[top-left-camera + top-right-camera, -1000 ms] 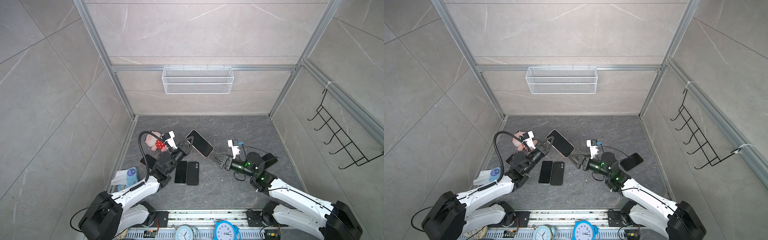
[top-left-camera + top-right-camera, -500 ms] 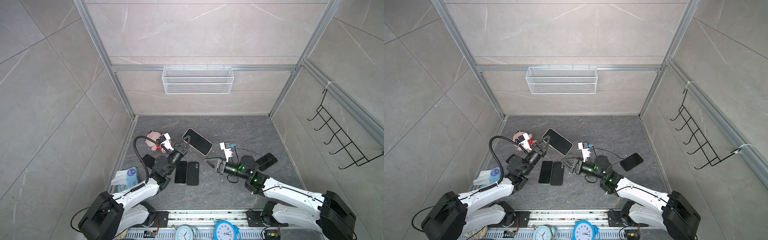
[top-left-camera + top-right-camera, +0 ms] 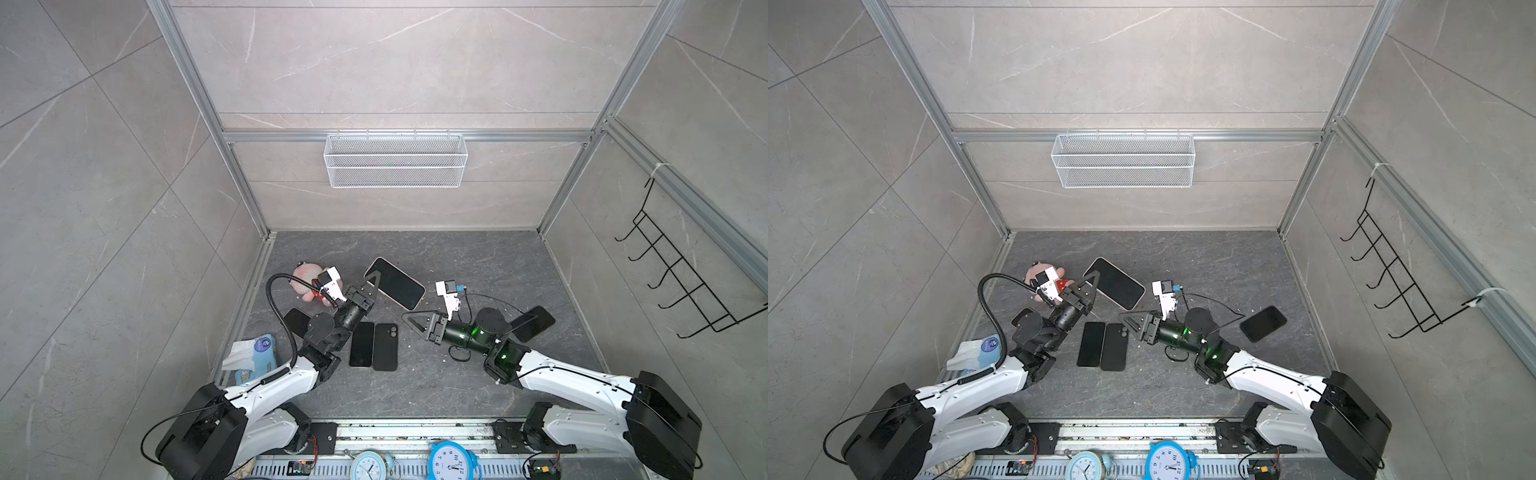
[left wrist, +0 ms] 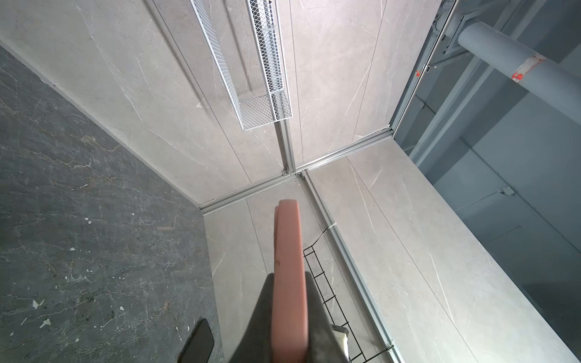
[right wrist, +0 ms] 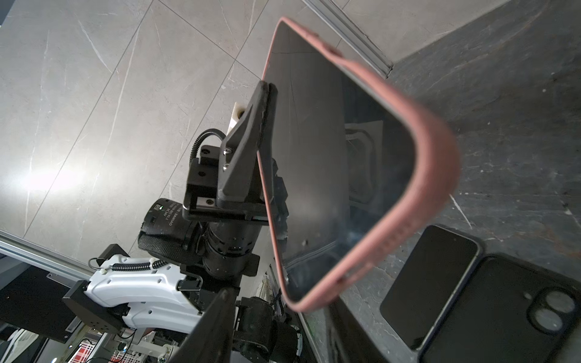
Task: Take the phone out of the phone case
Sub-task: Remove the phone case from the phone.
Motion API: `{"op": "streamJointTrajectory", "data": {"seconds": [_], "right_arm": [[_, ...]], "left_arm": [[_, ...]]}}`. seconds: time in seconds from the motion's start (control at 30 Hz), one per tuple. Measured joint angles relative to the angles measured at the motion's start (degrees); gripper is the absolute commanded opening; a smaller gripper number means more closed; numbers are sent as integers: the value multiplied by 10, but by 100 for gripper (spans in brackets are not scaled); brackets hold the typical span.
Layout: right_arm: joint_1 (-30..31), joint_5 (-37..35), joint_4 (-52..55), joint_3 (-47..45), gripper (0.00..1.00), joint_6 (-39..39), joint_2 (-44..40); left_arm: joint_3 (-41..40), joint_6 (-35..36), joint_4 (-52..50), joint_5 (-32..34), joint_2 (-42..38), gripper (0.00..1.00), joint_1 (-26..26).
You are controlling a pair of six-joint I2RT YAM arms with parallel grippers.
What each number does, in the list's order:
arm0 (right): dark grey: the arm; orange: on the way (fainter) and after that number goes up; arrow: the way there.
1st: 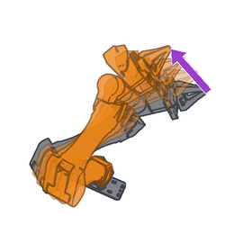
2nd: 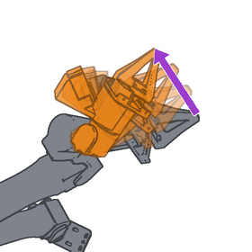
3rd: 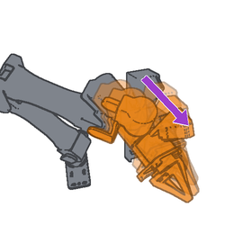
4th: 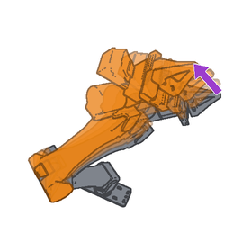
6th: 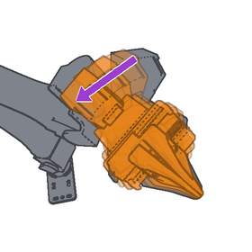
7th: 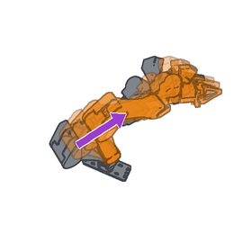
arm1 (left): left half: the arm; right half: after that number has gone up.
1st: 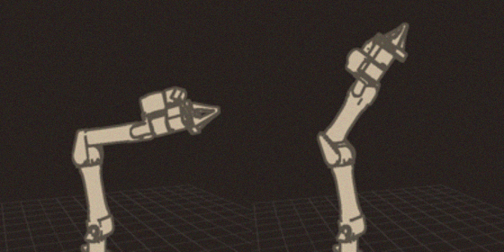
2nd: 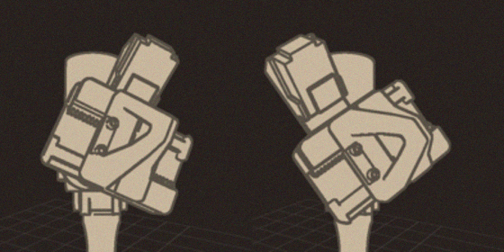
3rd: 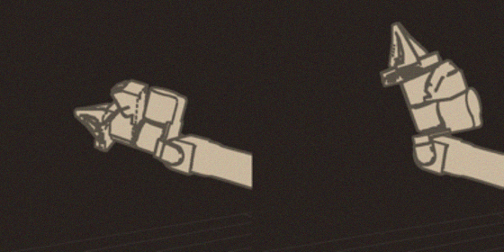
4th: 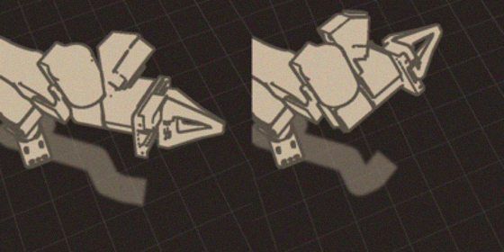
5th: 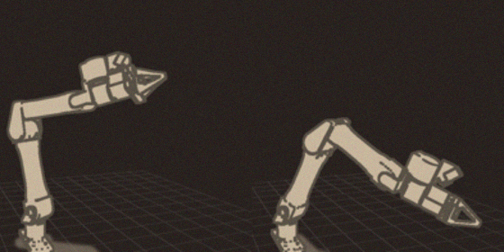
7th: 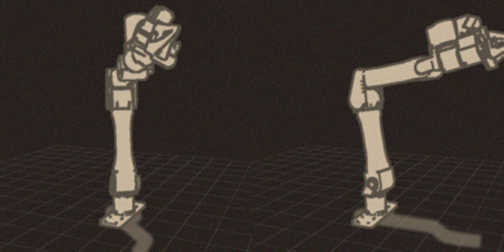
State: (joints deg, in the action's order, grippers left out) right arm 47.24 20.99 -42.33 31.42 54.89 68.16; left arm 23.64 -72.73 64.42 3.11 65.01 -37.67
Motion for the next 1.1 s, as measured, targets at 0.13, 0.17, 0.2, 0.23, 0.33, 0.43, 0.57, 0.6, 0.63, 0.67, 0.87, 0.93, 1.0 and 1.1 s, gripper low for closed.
{"op": "streamJointTrajectory", "data": {"seconds": [0.13, 0.17, 0.2, 0.23, 0.33, 0.43, 0.57, 0.6, 0.63, 0.67, 0.87, 0.93, 1.0, 1.1], "right_arm": [[0, -10, -9, 3, 43, 2, 6], [0, -12, -12, 4, 41, 5, 8], [0, -13, -13, 4, 39, 7, 10], [0, -15, -13, 5, 38, 7, 11], [0, -20, -17, 6, 35, 11, 14], [0, -22, -26, 6, 31, 13, 17], [0, -22, -35, 8, 24, 21, 24], [0, -22, -38, 8, 22, 23, 25], [0, -21, -40, 8, 19, 26, 26], [0, -21, -43, 8, 18, 28, 26], [2, -12, -68, 12, 2, 39, 26], [2, -10, -69, 12, 1, 38, 26], [2, -7, -68, 12, 0, 34, 26], [1, -4, -59, 12, 0, 17, 26]], "left_arm": [[-3, -2, 2, 0, -3, 0, -1], [-5, -3, 3, 0, -5, 0, -1], [-7, -4, 3, 0, -6, 0, -1], [-8, -4, 3, 0, -7, 0, -1], [-9, -4, 3, 0, -10, 0, -1], [-9, -4, 3, 0, -12, 0, -1], [-9, -6, 4, 1, -16, 0, -1], [-9, -7, 5, 1, -16, 0, -1], [-9, -7, 5, 2, -16, 0, -1], [-10, -9, 5, 3, -16, 0, -1], [-11, -31, 26, 9, -16, 0, -1], [-11, -36, 25, 9, -16, 0, -1], [-11, -43, 18, 9, -16, 0, -1], [-9, -58, -6, 12, -22, 0, -1]]}}
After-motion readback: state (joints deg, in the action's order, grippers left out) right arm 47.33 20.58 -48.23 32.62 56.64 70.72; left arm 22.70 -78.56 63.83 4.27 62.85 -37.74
